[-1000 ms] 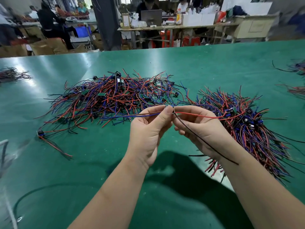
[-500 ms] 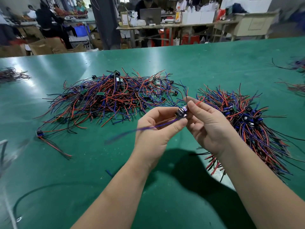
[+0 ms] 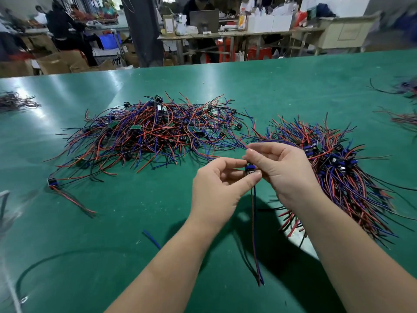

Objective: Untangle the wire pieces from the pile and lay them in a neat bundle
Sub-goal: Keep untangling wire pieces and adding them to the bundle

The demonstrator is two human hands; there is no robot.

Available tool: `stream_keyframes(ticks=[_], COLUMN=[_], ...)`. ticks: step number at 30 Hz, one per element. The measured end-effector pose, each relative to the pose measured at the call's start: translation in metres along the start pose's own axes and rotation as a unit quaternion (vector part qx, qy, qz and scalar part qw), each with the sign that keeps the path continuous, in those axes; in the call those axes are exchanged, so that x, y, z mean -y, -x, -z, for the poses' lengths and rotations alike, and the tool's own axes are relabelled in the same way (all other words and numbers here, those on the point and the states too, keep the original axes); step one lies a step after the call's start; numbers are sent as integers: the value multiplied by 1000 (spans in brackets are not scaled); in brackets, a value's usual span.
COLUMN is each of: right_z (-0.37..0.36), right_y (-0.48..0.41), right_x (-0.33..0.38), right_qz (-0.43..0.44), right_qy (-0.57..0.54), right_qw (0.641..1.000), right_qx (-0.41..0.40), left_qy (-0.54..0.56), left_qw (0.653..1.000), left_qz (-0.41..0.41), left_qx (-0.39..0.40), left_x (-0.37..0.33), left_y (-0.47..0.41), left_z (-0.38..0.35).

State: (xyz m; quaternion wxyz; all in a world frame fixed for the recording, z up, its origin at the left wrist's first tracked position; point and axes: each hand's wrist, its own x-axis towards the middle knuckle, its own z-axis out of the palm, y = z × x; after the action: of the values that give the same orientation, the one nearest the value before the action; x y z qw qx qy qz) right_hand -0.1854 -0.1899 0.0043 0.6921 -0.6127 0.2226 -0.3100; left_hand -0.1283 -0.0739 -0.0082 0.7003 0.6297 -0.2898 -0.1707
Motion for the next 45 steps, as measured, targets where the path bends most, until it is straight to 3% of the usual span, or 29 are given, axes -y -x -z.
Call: stream_keyframes(ticks=[3,7,11,16,21,32,35,39,45], right_z=[0,-1,0,1,0,3,4,5,6], right_y=[0,4,3,3,2,1,-1,0,0], right_x=[-7,-4,1,8,7,12,9,2,-3], right_qz=[46,19,-73,-134,-163,-157,-120,-29,-38], right_qy=[155,166,89,-23,19,-146,-97,70,185], right_qw=[987,984,991,989,986,974,987,996,980], right_qx=[5,68,67,58,31,76,54,46,60], left_qy=[-72,-149,-197,-165,-141,-90,-106,-170,-193], left_qw=[997,988,980,985,988,995,994,985,980], left_qz=[-30,-44,-40,-45,-57,-32,-24,-22,28], left_qx=[-12,-4,0,0,21,28,27,17,28], left_x=[2,5,5,2,3,3,5,8,14], left_y=[-4,-6,-4,-6,-5,-5,-6,-6,-7], left_z=[6,11,10,13,11,10,11,11,11])
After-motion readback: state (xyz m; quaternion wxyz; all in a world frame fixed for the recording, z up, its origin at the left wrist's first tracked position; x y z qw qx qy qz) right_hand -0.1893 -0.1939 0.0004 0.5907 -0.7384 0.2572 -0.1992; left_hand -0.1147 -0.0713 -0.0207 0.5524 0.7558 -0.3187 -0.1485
